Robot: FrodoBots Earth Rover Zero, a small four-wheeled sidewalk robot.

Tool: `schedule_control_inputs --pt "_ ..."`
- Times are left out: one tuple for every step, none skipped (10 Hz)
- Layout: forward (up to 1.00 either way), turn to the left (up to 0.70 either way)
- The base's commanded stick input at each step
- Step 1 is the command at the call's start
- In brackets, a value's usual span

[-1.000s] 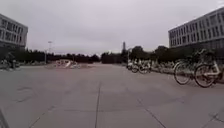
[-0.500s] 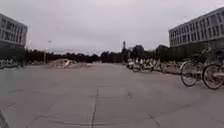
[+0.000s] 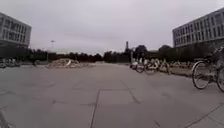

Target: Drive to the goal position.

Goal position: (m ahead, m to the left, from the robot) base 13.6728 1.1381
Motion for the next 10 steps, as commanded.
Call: schedule_control_inputs --pt "0.7 0.0" --pt "0.7 0.0" --pt "0.7 0.0" --pt "0.7 0.0" --pt "0.7 0.0" --pt "0.7 0.0" --pt "0.7 0.0" --pt "0.7 0.0" --pt "0.7 0.0" --pt "0.7 0.0"
